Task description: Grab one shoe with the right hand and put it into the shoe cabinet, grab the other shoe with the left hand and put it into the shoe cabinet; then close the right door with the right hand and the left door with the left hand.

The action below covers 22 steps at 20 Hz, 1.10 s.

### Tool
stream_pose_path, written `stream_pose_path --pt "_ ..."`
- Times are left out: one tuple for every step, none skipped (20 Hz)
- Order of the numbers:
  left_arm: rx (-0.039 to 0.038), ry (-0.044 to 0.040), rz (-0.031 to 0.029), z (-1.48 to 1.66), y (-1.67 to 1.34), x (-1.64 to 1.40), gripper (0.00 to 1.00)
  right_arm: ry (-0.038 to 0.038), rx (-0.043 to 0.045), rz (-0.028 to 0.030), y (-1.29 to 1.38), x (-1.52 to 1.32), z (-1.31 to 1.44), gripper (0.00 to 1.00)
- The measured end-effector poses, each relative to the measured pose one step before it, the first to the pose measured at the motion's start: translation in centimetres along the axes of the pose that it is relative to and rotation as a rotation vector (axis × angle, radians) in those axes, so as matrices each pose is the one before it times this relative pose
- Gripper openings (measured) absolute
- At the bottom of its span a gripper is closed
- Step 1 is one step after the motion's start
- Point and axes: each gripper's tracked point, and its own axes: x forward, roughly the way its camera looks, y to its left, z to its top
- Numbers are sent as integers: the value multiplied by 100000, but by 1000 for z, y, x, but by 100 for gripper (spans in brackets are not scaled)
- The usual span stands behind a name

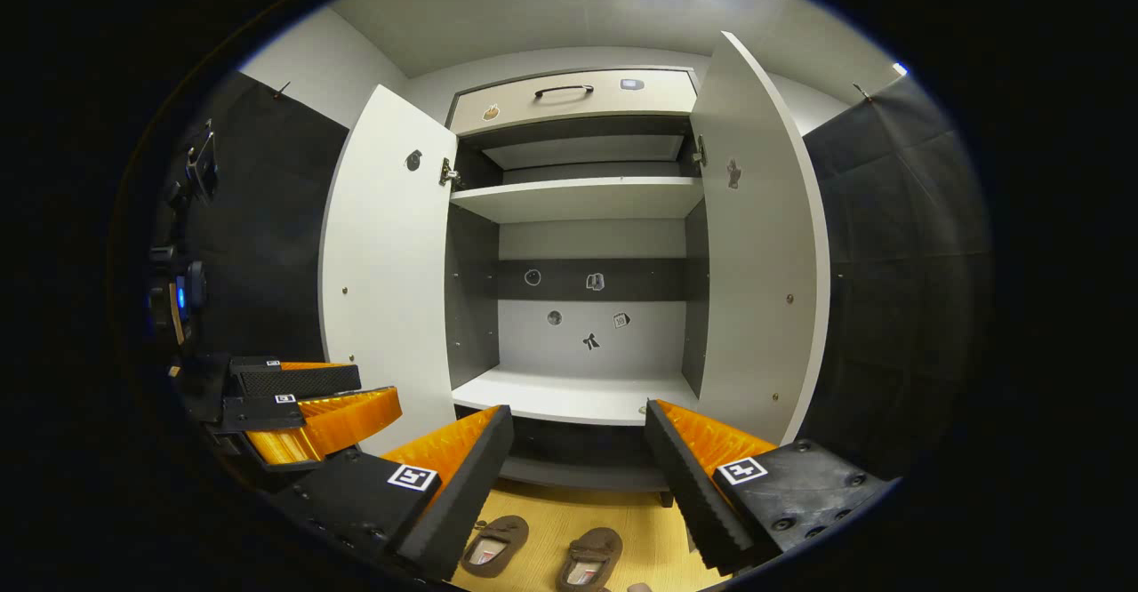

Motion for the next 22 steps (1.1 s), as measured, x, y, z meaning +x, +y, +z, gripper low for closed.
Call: stream_pose_path --pt "-307 196 -85 89 91 41 95 342 197 20 63 42 -93 98" --pt "-260 191 -29 -156 33 12 95 539 225 -185 34 40 -174 98" --pt "-53 -89 105 31 83 24 95 216 152 -225 56 26 -109 98" --pt "-11 -241 196 26 53 -43 95 296 125 -252 13 83 -74 98" --pt "-13 -356 77 113 111 -18 95 251 -3 -121 77 42 -130 98" --pt "4 -241 -65 -92 -27 -87 95 432 33 -102 35 -4 -267 98" --pt "149 -152 -107 28 102 45 95 599 10 -65 85 42 -272 98" --pt "255 -103 82 106 185 13 95 612 -9 -79 102 23 -245 98" --pt "255 81 20 -97 112 57 95 522 -31 -144 109 90 -197 98" --pt "258 6 -161 -41 59 87 95 396 -32 -253 85 58 -157 98" --pt "10 -76 -337 13 36 70 95 93 22 -305 29 -31 -93 98" --pt "-64 -27 -529 -28 -56 27 95 76 110 -324 41 -32 -117 98" --pt "-12 -9 -495 55 -14 10 95 247 265 -350 24 25 -175 98" --pt "117 -225 -343 -73 -149 -82 95 476 219 -247 45 33 -284 98" --pt "156 -349 -227 180 27 97 95 718 73 -487 -90 17 -384 98" --pt "127 -358 -176 38 -25 78 95 937 75 -423 -91 46 -558 98" --pt "101 -151 -111 165 11 159 95 1542 277 -418 -132 22 -741 98" --pt "76 -189 72 -24 -107 63 95 2150 488 30 -80 113 -864 98" --pt "54 -306 234 99 -20 73 95 2265 770 227 -78 248 -853 98" --pt "21 -177 302 12 -4 104 95 1722 1085 689 -35 278 -815 98" --pt "-55 -231 398 102 39 158 95 1933 1085 678 29 351 -940 98" --pt "-111 -387 429 -5 -1 58 95 2102 884 286 -97 398 -1125 98"
